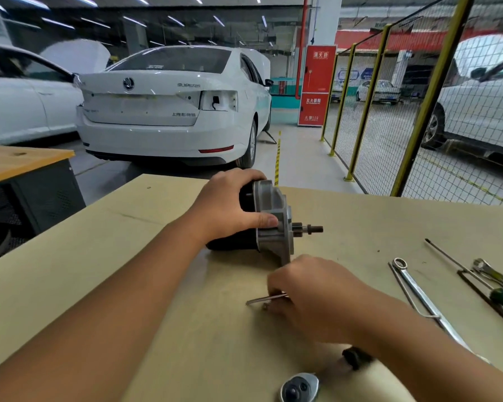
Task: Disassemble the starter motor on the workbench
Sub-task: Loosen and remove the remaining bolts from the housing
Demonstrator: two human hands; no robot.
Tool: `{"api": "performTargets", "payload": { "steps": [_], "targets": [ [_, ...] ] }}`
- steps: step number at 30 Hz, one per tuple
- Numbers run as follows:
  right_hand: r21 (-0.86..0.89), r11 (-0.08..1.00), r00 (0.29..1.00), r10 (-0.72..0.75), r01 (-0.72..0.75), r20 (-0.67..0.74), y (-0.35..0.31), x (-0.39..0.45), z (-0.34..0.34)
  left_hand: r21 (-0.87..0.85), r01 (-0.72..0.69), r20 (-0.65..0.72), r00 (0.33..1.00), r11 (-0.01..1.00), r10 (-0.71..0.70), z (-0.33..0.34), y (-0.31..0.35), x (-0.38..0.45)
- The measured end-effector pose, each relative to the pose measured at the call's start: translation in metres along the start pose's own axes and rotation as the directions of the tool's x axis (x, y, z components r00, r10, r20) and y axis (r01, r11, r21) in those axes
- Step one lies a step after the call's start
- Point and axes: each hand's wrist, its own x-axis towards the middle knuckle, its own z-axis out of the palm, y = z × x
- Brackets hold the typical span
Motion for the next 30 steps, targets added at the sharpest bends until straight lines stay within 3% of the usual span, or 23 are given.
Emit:
{"api": "performTargets", "payload": {
  "steps": [5, 13, 15, 17, 20, 23, 25, 30],
  "targets": [
    [-0.046, 0.969, 0.963, 0.247, -0.244, 0.103, 0.038, -0.018, -0.017, -0.025, -0.042, 0.081, 0.996, 0.999, 0.044, -0.007, -0.001, -0.006],
    [0.233, 0.949, 0.972, 0.176, -0.21, 0.158, 0.059, -0.03, -0.038, -0.125, -0.069, 0.177, 0.98, 0.99, 0.09, -0.019, -0.006, -0.008],
    [0.395, 0.904, 0.986, 0.137, -0.162, 0.091, 0.061, -0.034, -0.048, -0.131, -0.086, 0.155, 0.982, 0.988, 0.106, -0.017, -0.007, -0.01],
    [0.593, 0.8, 0.981, 0.174, -0.091, -0.085, 0.056, -0.031, -0.047, -0.114, -0.141, 0.09, 0.984, 0.983, 0.152, -0.012, -0.01, -0.014],
    [0.675, 0.735, 0.921, 0.305, -0.066, -0.243, 0.039, -0.018, -0.031, -0.074, -0.174, -0.069, 0.983, 0.982, 0.169, 0.001, -0.013, -0.033],
    [0.678, 0.725, 0.89, 0.383, -0.123, -0.248, 0.036, -0.013, -0.024, -0.086, -0.145, -0.18, 0.975, 0.986, 0.128, 0.016, -0.012, -0.05],
    [0.749, 0.65, 0.89, 0.408, -0.129, -0.201, 0.044, -0.016, -0.026, -0.091, -0.126, -0.215, 0.971, 0.988, 0.104, 0.021, -0.01, -0.053],
    [0.825, 0.549, 0.915, 0.388, -0.131, -0.113, 0.04, -0.015, -0.019, -0.126, -0.135, -0.19, 0.976, 0.983, 0.11, 0.021, -0.011, -0.052]
  ]
}}
